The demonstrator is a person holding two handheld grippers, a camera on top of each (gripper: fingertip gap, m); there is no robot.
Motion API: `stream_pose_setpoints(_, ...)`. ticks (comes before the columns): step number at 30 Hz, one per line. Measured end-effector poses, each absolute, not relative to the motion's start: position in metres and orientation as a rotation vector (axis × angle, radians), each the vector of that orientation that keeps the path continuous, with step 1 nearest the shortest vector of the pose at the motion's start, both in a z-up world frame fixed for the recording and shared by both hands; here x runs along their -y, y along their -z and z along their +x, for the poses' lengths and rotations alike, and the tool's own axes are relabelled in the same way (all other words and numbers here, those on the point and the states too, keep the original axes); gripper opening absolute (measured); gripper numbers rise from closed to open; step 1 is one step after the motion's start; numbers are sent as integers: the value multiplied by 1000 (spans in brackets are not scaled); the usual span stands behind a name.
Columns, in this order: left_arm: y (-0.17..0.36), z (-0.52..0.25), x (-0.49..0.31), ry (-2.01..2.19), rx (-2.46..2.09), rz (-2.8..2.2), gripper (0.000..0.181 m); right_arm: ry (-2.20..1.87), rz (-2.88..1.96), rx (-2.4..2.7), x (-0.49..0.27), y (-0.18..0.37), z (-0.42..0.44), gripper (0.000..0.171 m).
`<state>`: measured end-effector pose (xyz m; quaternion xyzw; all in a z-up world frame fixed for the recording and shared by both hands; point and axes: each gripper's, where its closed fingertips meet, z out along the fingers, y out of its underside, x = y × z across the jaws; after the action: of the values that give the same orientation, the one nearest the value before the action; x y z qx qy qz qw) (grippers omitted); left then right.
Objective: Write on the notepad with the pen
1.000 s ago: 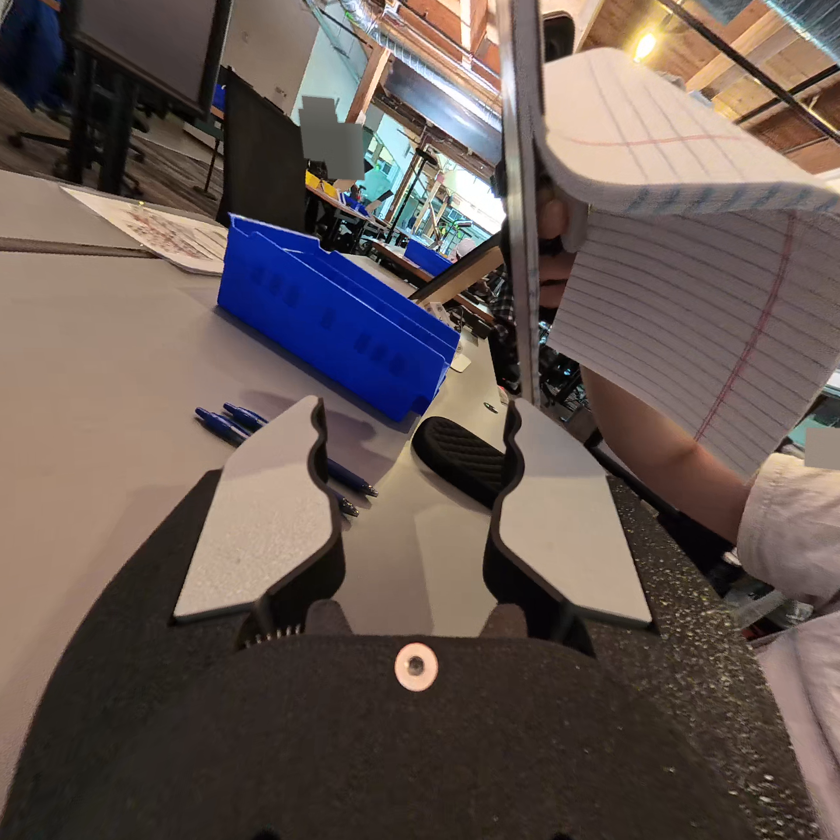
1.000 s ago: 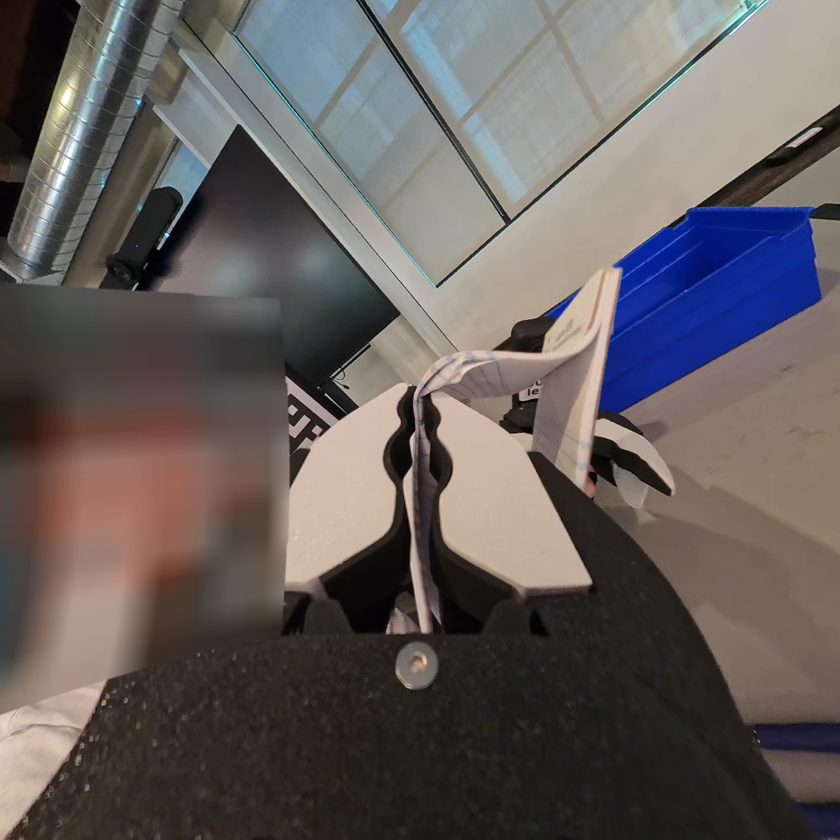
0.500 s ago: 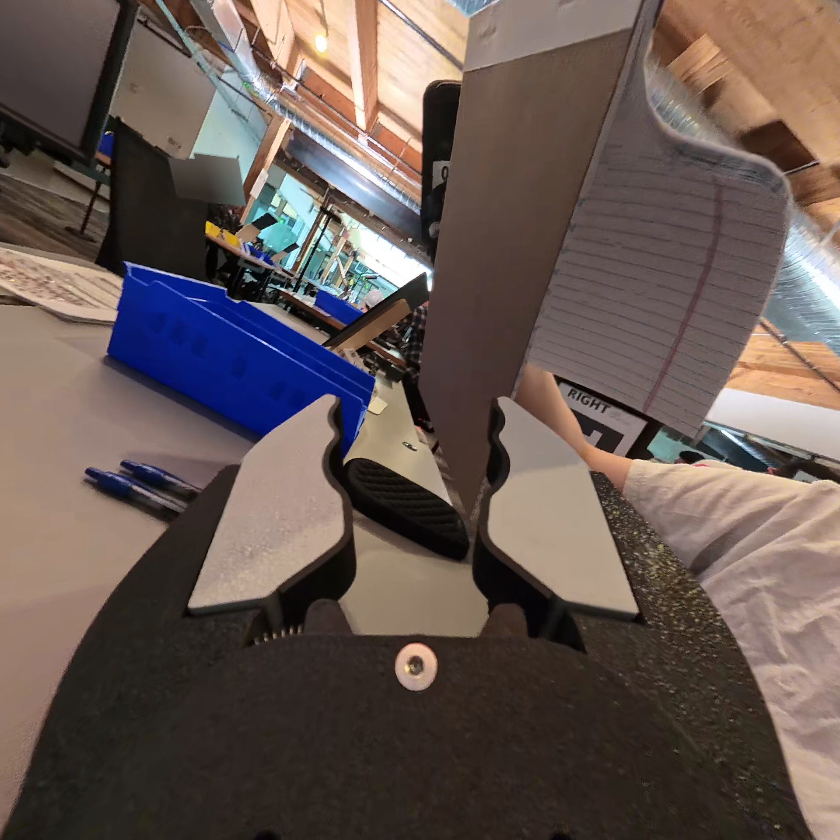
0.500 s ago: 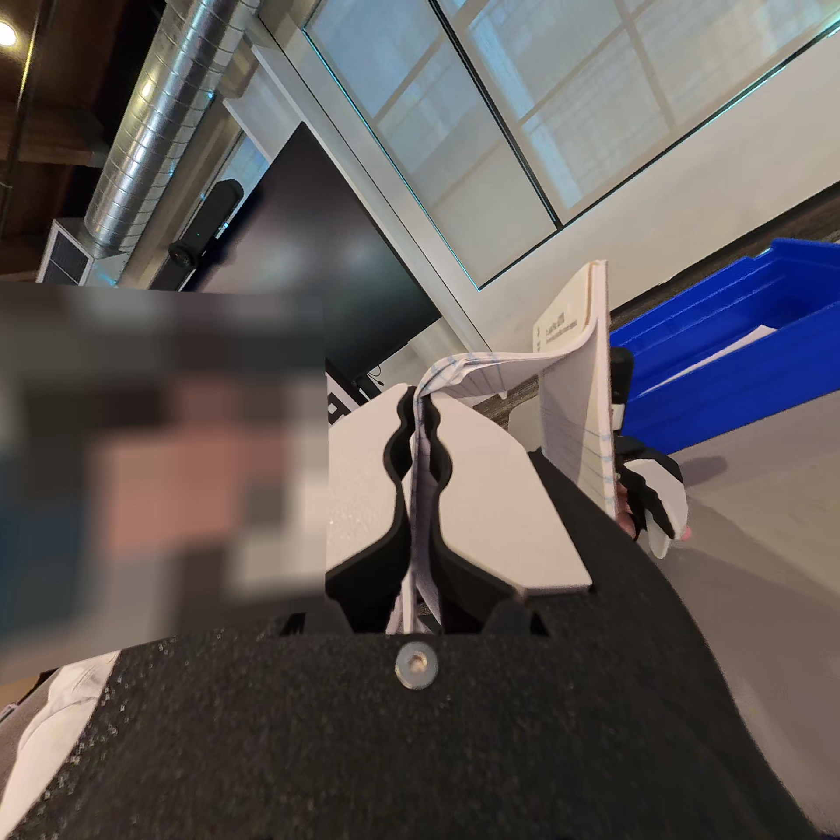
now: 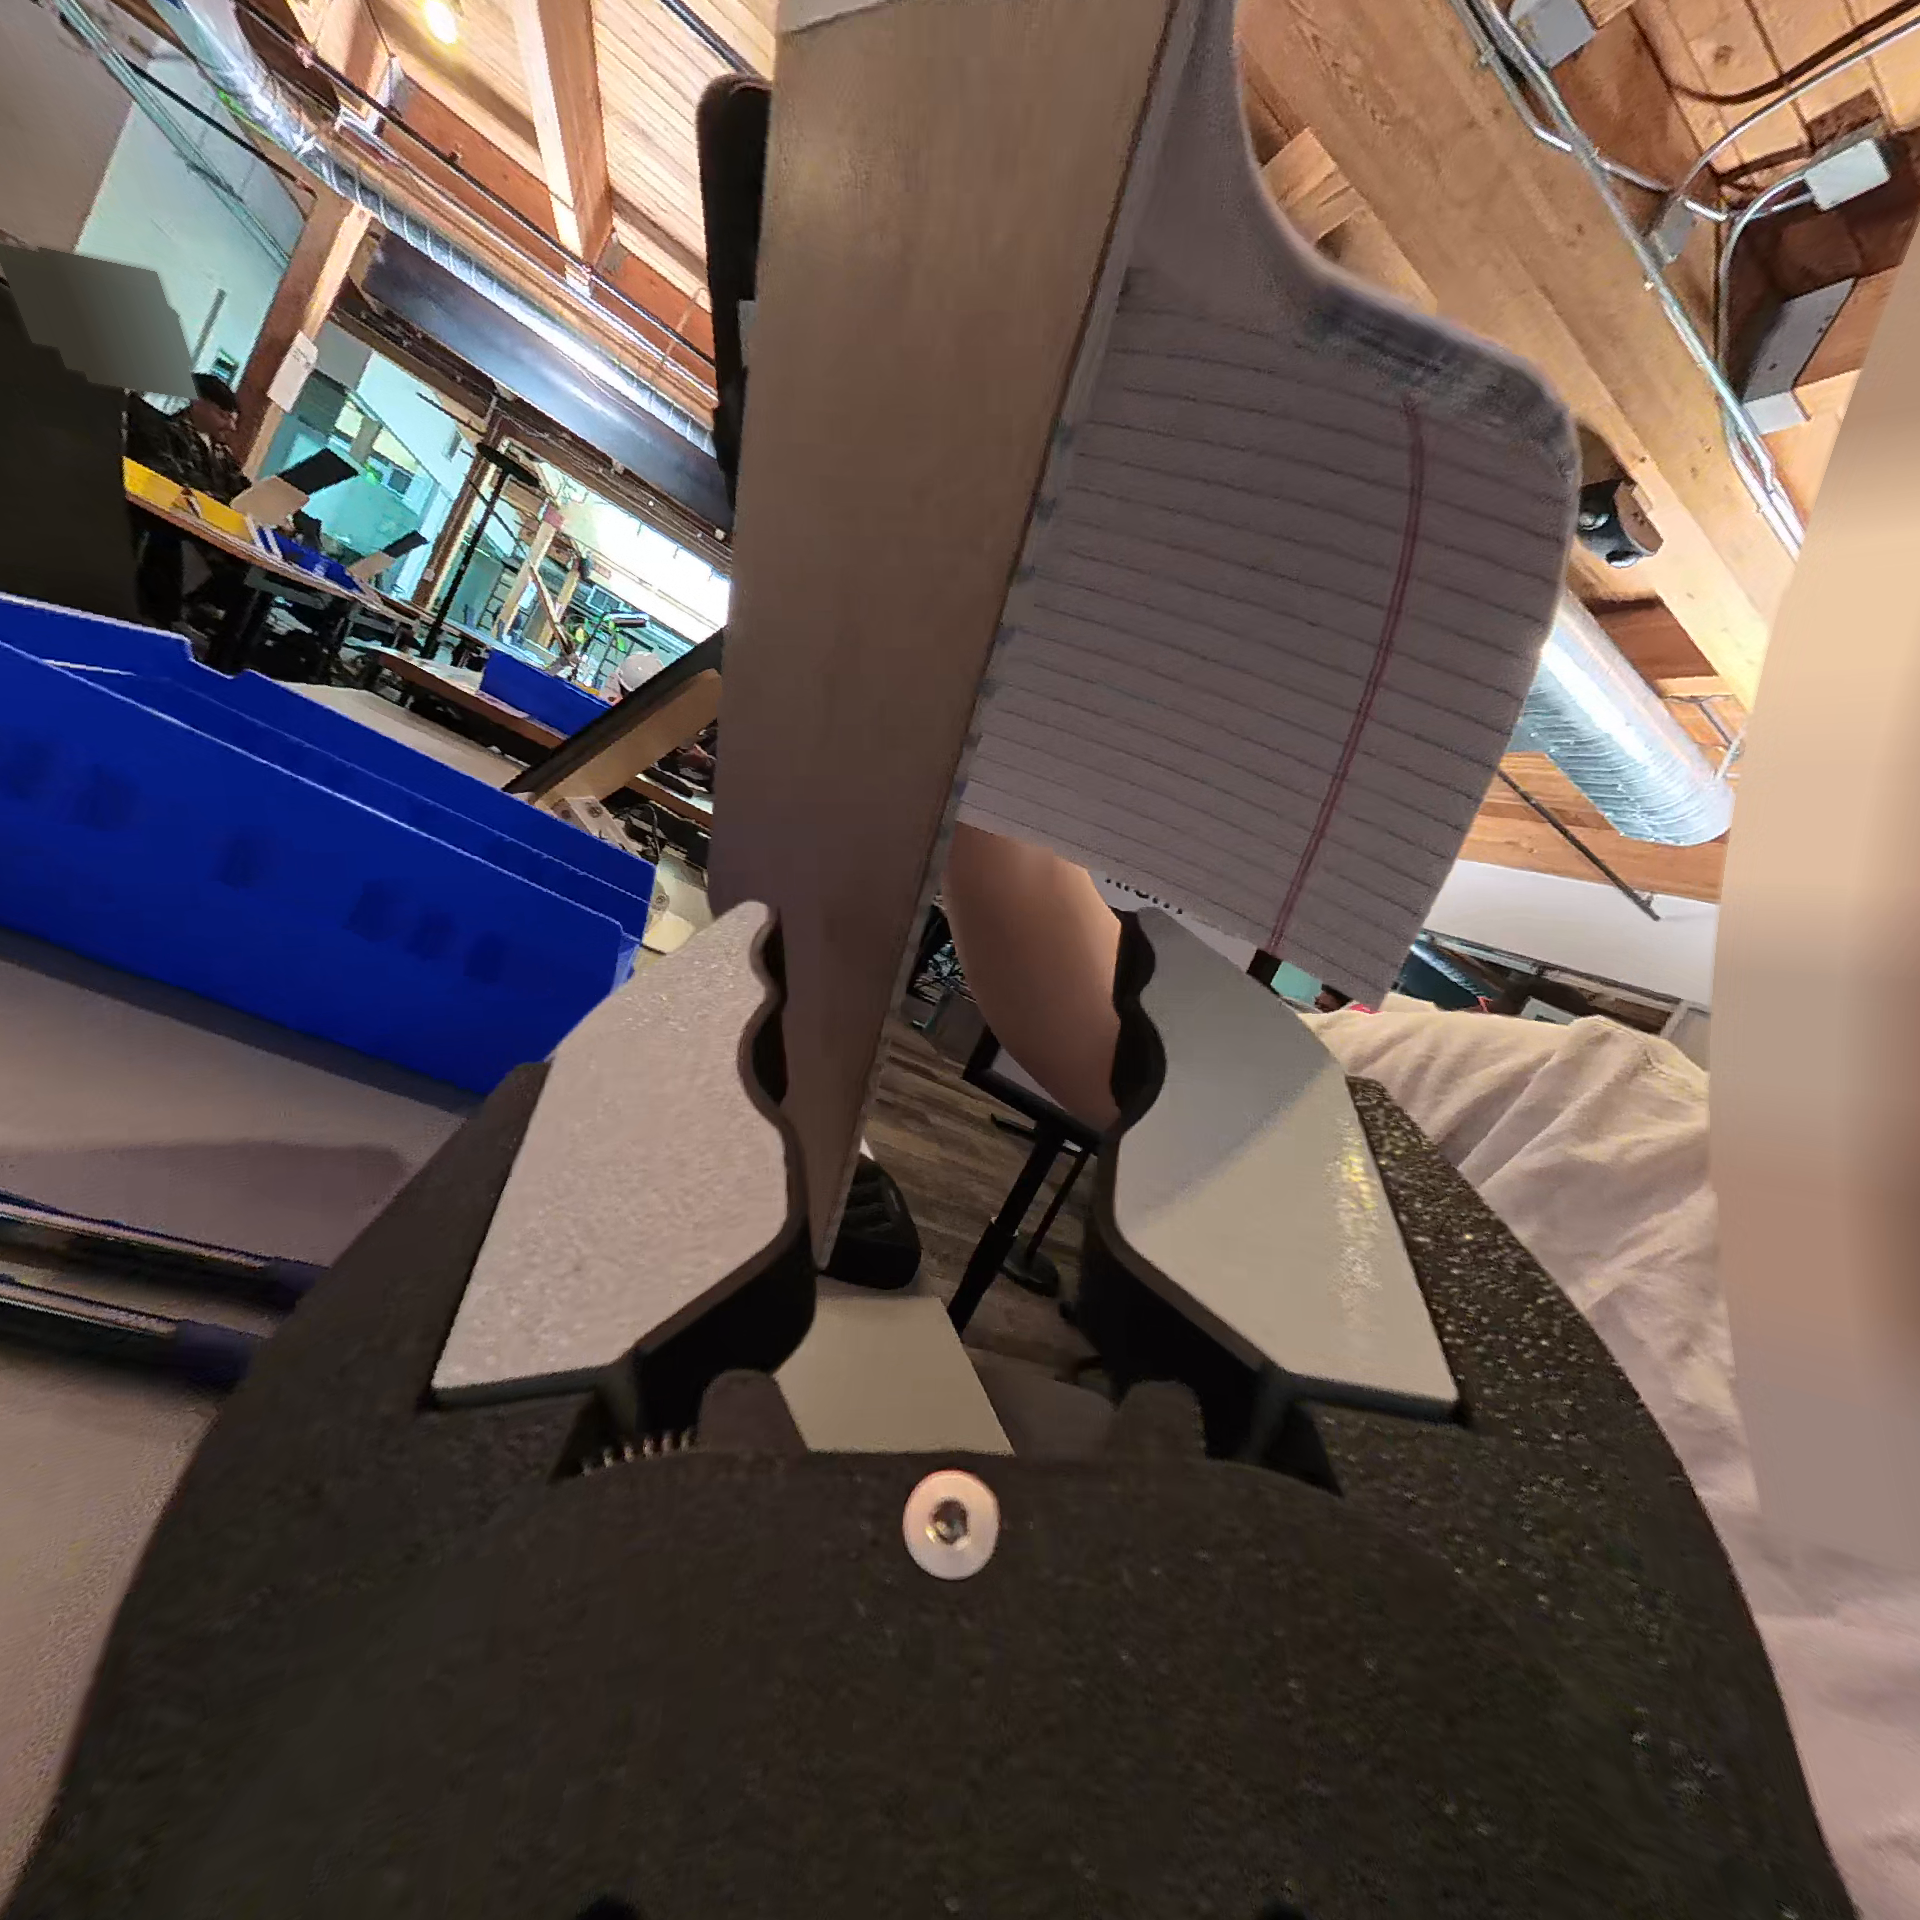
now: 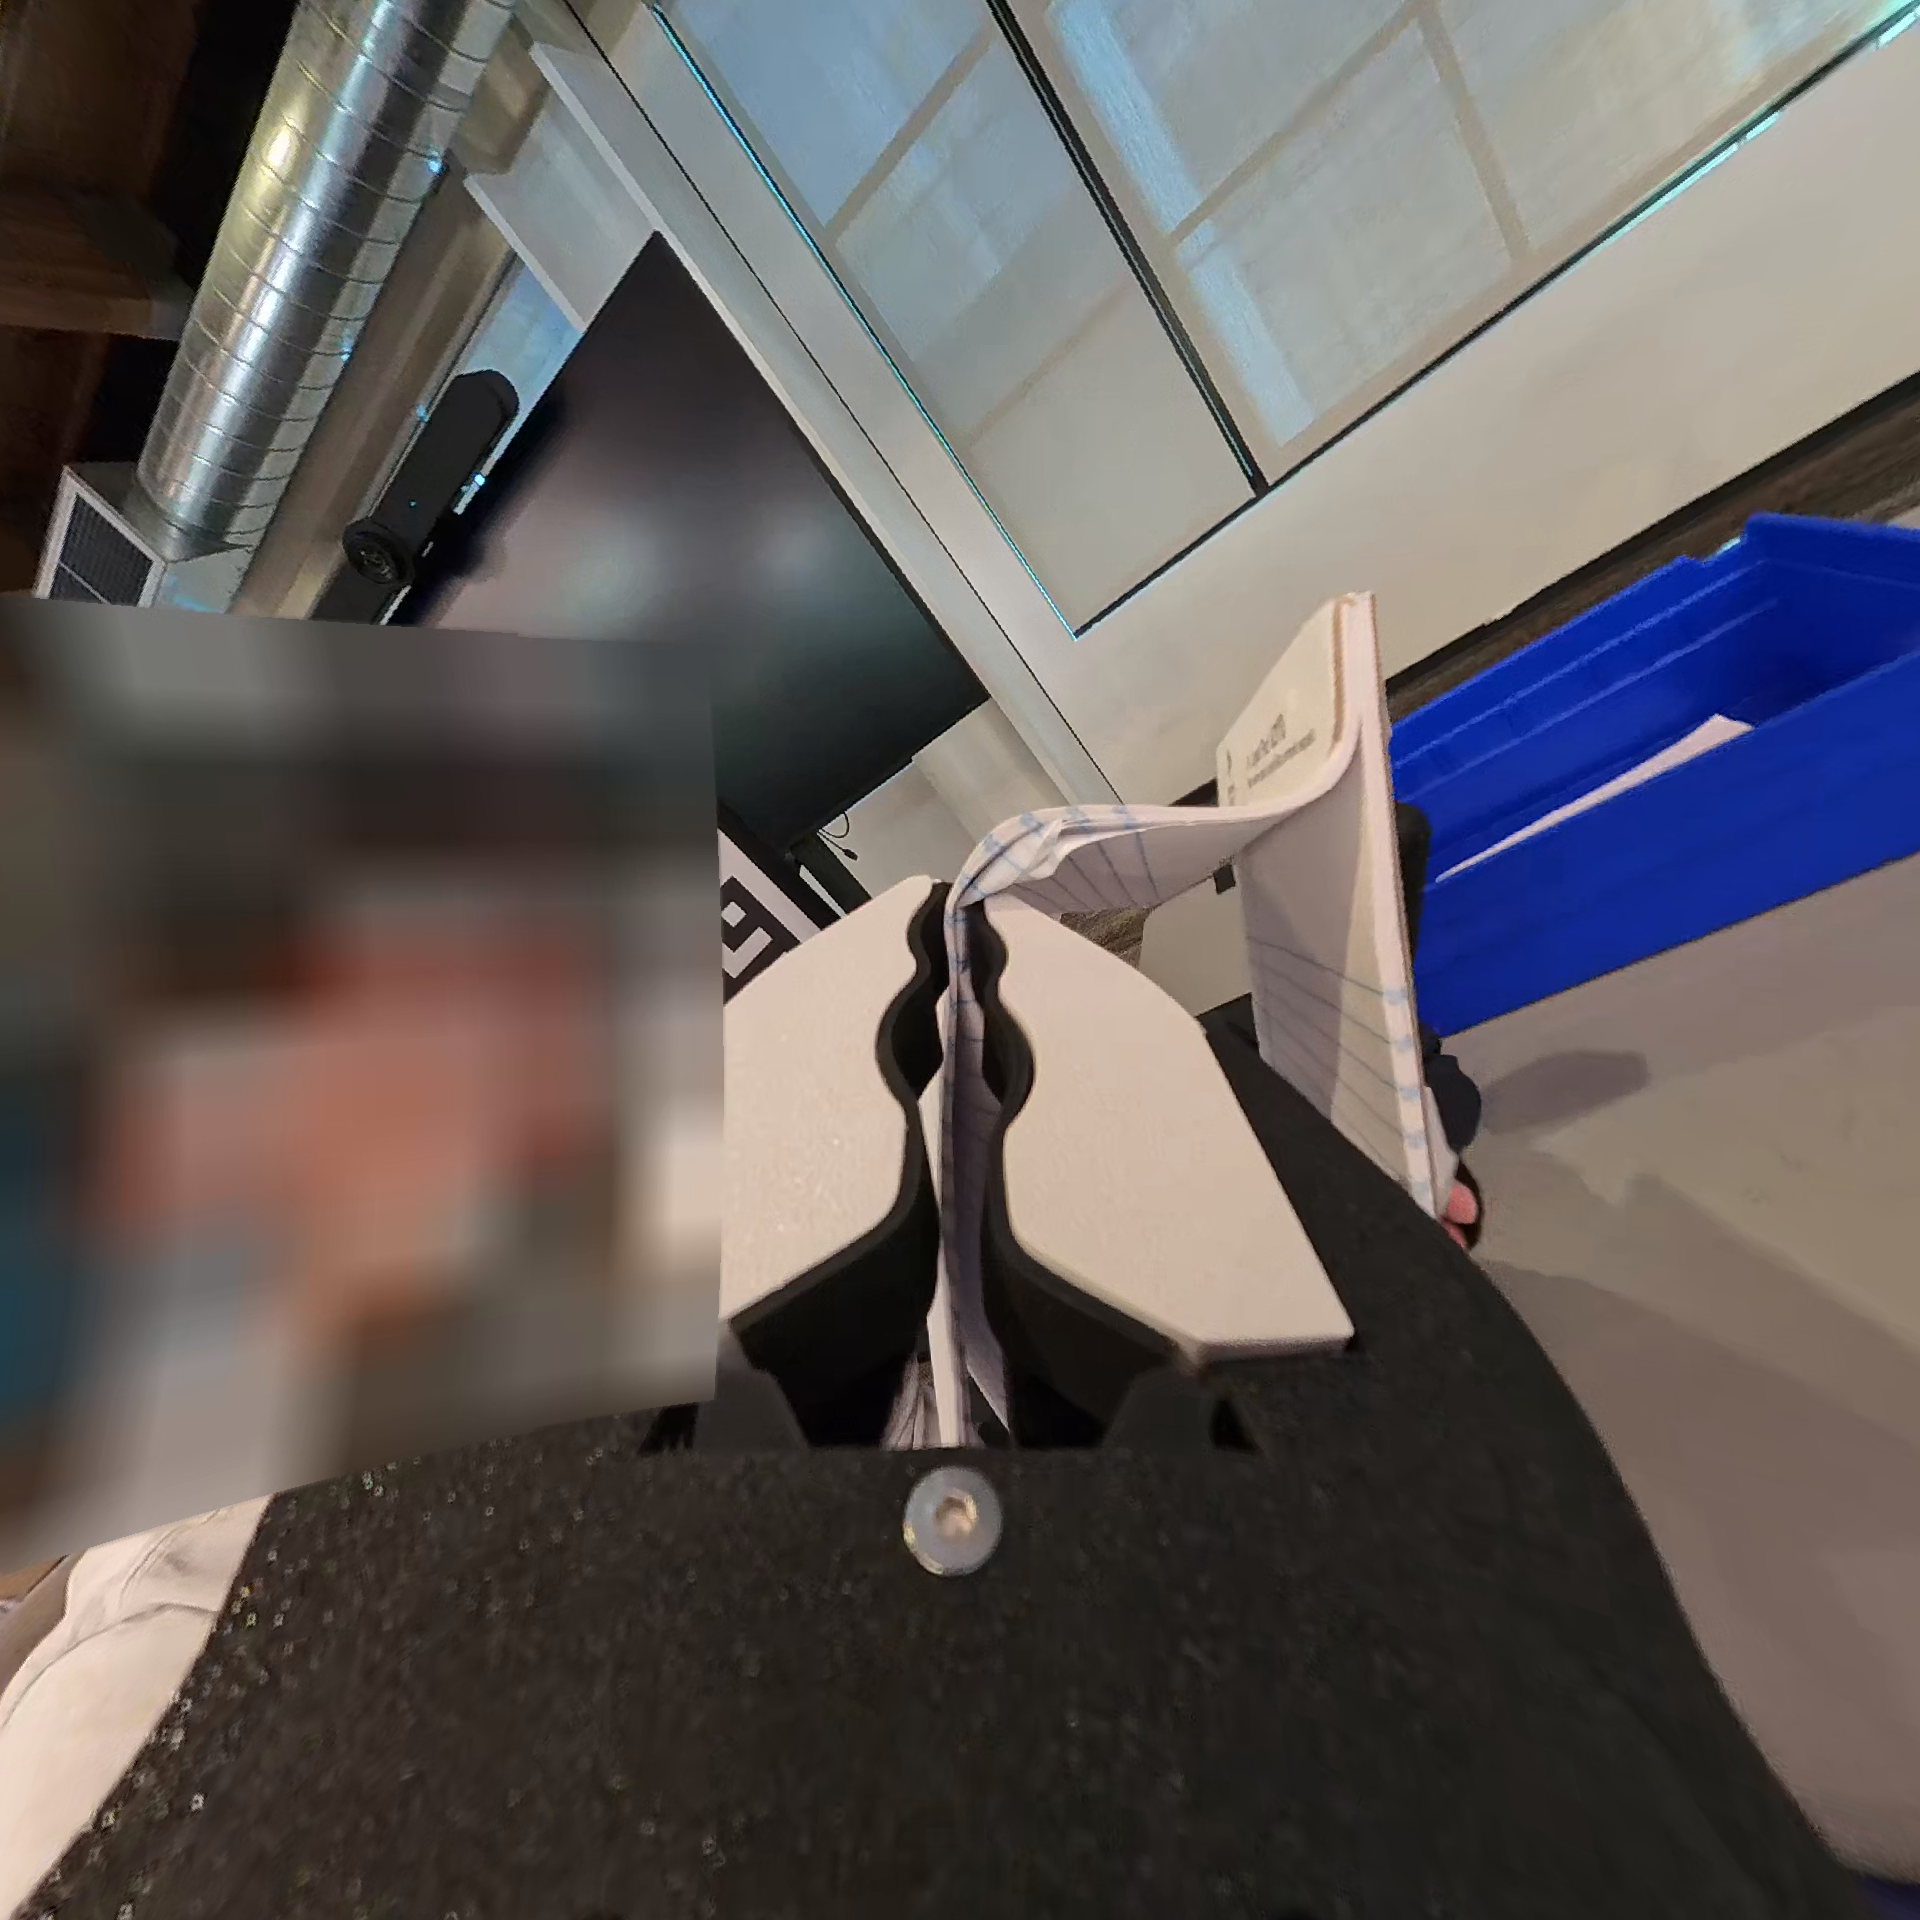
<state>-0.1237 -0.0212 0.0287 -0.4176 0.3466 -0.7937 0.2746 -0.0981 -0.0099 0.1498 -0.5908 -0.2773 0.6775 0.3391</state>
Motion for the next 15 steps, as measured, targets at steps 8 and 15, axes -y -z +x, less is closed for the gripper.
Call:
stream_pose_setpoints(8,-31,-128,24,2296,-886,-1068,14,-1745,-1630,694,-8,-124,-96,2)
stream_pose_setpoints(15,-38,-133,36,2379,-929,-978,29,-1864,-1667,636,-13,-108,-84,2)
